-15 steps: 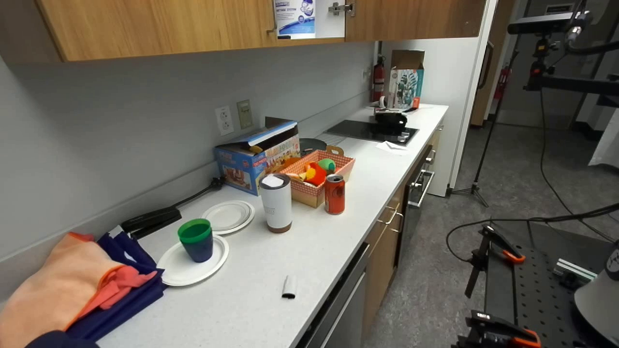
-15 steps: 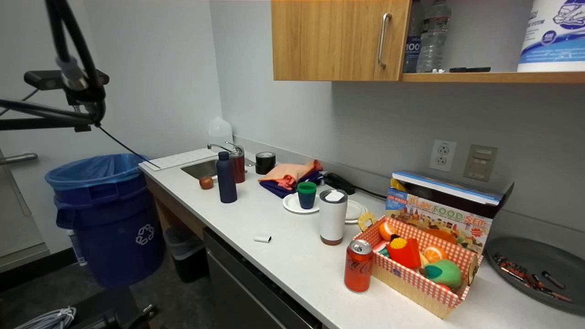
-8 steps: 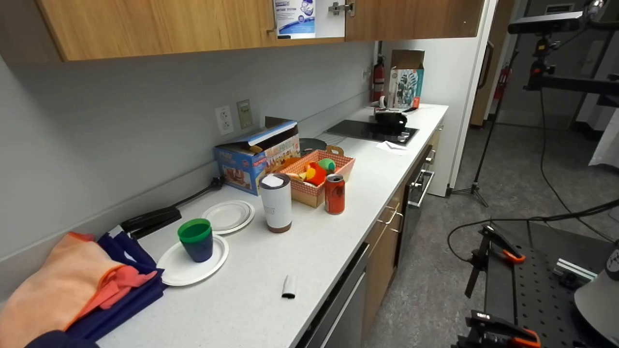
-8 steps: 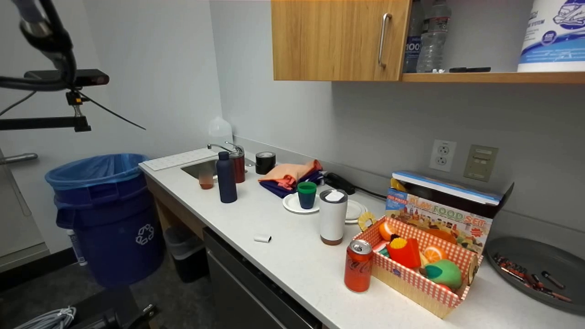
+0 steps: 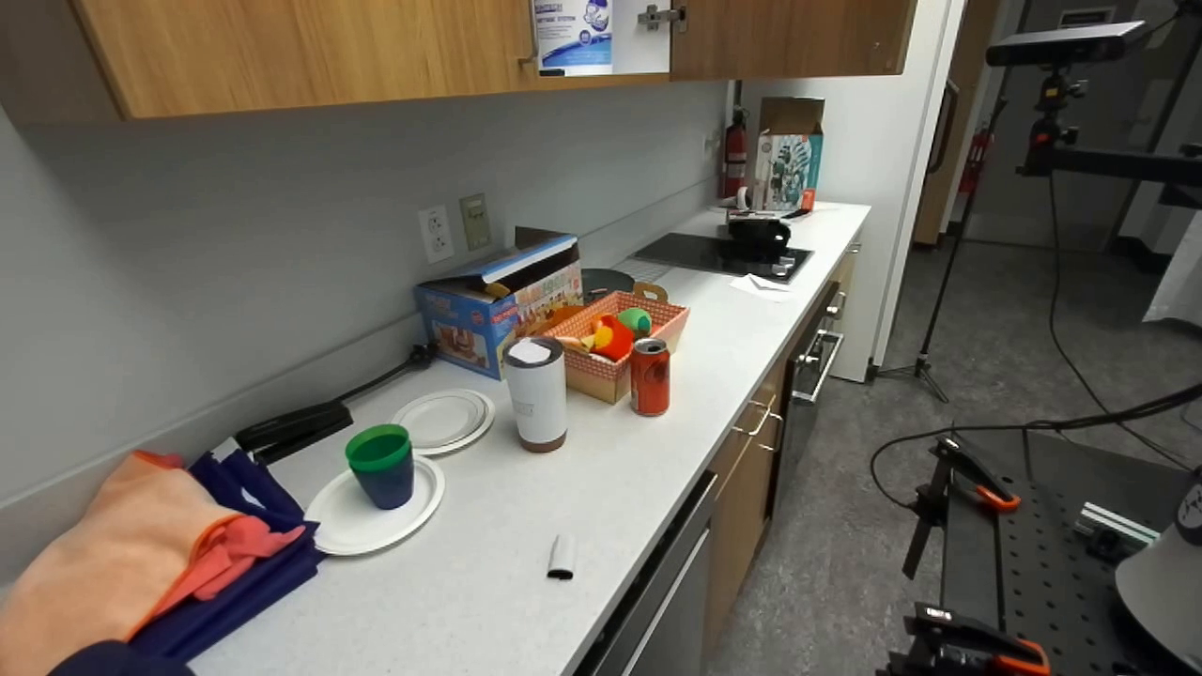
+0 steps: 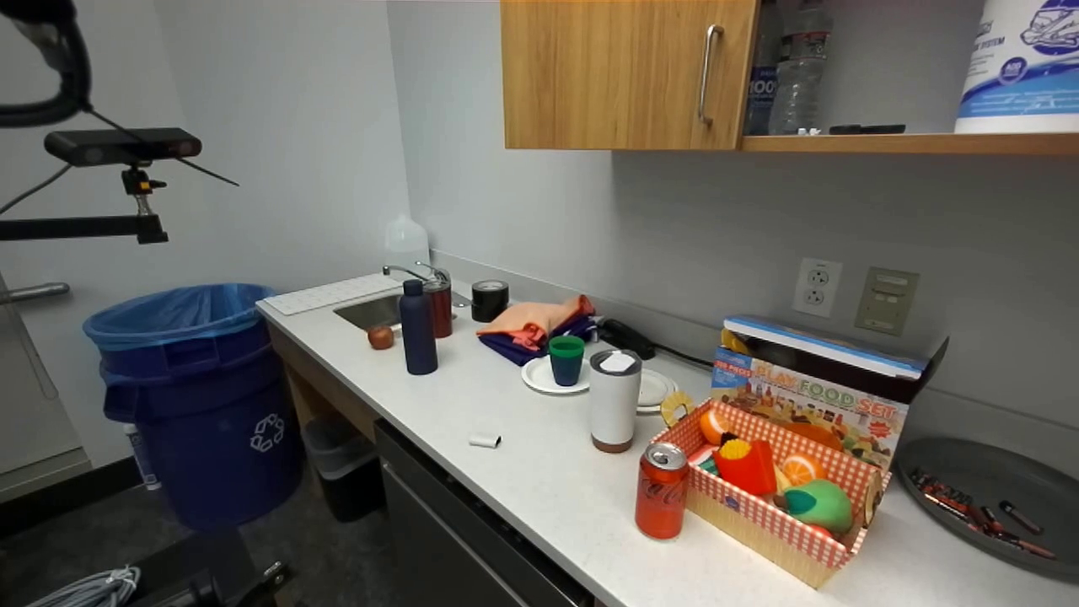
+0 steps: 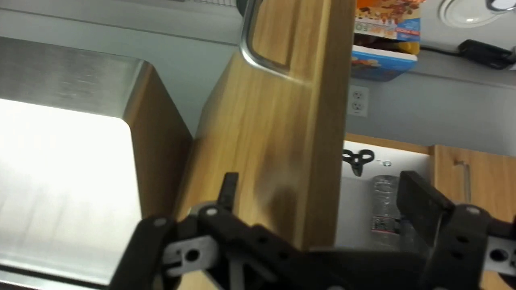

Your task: Close the drawer

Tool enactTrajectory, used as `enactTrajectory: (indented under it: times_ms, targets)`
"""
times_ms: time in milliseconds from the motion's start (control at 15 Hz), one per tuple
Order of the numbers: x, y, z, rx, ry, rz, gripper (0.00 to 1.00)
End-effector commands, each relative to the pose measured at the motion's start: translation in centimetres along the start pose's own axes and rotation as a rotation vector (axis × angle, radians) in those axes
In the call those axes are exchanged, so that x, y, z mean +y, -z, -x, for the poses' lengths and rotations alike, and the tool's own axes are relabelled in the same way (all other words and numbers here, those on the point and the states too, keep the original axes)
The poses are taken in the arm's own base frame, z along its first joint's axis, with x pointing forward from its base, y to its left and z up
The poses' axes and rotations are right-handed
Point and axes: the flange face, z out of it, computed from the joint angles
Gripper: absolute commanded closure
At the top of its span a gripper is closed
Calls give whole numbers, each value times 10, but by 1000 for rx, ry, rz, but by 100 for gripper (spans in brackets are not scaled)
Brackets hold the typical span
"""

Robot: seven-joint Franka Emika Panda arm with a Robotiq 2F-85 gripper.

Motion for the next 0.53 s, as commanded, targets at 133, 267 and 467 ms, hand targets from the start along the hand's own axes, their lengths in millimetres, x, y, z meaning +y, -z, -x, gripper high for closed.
enactTrajectory:
  times_ms: [133, 267, 467]
  targets:
    - [-35, -24, -40, 21, 65, -173, 0]
    - [-50, -34, -54, 31, 83, -219, 0]
    - [-70, -51, -77, 47, 107, -263, 0]
